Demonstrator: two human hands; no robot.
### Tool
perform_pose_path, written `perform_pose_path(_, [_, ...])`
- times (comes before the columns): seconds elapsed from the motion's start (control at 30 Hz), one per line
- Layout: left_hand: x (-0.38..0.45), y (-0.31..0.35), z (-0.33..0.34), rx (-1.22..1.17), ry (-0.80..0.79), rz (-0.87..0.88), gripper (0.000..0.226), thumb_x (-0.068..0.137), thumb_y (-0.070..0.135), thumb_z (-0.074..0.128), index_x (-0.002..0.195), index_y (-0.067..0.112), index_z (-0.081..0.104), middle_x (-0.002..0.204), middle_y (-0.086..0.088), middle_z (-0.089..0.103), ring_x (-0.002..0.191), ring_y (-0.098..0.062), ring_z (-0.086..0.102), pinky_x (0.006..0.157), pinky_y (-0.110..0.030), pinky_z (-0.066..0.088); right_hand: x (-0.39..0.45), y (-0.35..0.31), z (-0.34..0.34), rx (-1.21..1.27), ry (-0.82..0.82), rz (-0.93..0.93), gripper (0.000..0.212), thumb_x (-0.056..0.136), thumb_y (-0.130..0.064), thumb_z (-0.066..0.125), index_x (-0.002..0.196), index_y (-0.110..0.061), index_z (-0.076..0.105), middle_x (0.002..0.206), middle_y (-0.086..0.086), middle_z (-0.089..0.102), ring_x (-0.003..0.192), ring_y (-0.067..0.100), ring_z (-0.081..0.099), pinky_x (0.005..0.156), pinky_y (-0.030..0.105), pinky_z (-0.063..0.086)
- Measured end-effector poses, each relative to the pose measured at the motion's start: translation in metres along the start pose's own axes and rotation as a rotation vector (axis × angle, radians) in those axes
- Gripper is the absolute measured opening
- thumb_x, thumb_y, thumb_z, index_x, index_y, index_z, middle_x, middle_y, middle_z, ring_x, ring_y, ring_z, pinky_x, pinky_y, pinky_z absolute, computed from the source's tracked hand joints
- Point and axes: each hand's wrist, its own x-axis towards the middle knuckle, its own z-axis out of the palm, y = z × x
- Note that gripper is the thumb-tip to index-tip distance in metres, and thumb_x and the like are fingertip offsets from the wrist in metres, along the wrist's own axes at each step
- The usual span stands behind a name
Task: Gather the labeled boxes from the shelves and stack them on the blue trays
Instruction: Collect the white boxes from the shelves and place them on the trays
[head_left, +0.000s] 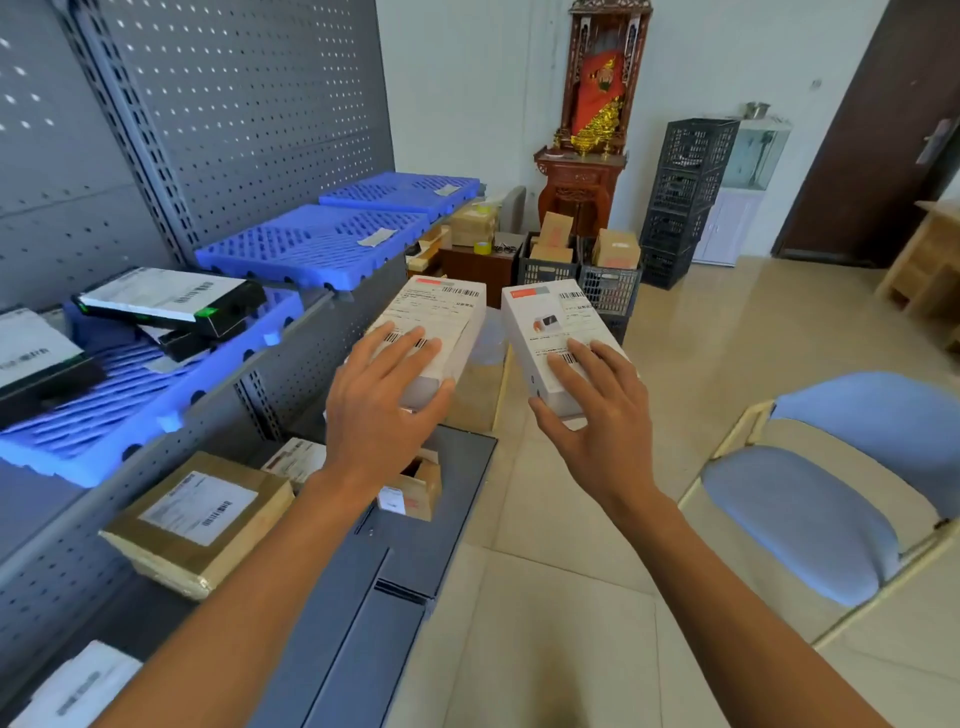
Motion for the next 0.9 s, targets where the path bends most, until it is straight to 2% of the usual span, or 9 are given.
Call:
perform_pose_path(0.13, [0.033, -0.019, 0.027, 0.047, 0.029, 0.004, 0.041, 0.091, 0.040, 0.068, 0.124, 0.015, 0.070, 0.134, -0.003, 0.065, 0.132, -0.027, 0.052, 0.093, -0.053, 0.054, 0.045, 0.028, 0.038, 0.035, -0.005, -0.061, 0.049, 0.091, -0.044, 0.067, 0.133, -0.019, 0.062, 0.146, 0.005, 0.053, 0.138, 0.029, 0.042, 0.103, 0.049, 0.044])
perform_pose_path(0.3, [0.079, -0.040, 0.066, 0.130, 0.113, -0.016, 0.039, 0.091, 0.037, 0.069, 0.121, 0.012, 0.072, 0.131, -0.004, 0.067, 0.131, -0.029, 0.054, 0.102, -0.051, 0.049, 0.105, 0.063, 0.087, 0.118, 0.045, -0.106, 0.049, 0.090, -0.044, 0.068, 0.132, -0.019, 0.062, 0.144, 0.006, 0.055, 0.138, 0.028, 0.043, 0.107, 0.047, 0.042])
perform_pose_path(0.43, [0.107, -0.056, 0.089, 0.207, 0.104, -0.064, 0.041, 0.092, 0.040, 0.068, 0.123, 0.014, 0.071, 0.133, -0.003, 0.066, 0.133, -0.028, 0.052, 0.104, -0.050, 0.048, 0.147, 0.082, 0.126, 0.198, 0.043, -0.153, 0.047, 0.090, -0.043, 0.069, 0.130, -0.019, 0.064, 0.143, 0.006, 0.056, 0.137, 0.029, 0.044, 0.107, 0.047, 0.041])
perform_pose_path(0.73, [0.153, -0.091, 0.102, 0.374, 0.146, -0.230, 0.041, 0.091, 0.043, 0.066, 0.123, 0.017, 0.072, 0.131, -0.001, 0.067, 0.131, -0.026, 0.052, 0.091, -0.052, 0.054, 0.228, 0.098, 0.189, 0.326, 0.036, -0.258, 0.045, 0.091, -0.043, 0.064, 0.126, -0.016, 0.068, 0.139, 0.006, 0.060, 0.134, 0.029, 0.047, 0.107, 0.046, 0.042])
perform_pose_path(0.9, [0.176, -0.123, 0.105, 0.403, 0.155, -0.290, 0.044, 0.093, 0.047, 0.062, 0.124, 0.017, 0.071, 0.131, -0.002, 0.067, 0.131, -0.028, 0.052, 0.093, -0.052, 0.053, 0.263, 0.088, 0.232, 0.401, 0.022, -0.297, 0.045, 0.089, -0.044, 0.065, 0.124, -0.016, 0.070, 0.136, 0.005, 0.061, 0.132, 0.029, 0.049, 0.104, 0.049, 0.044])
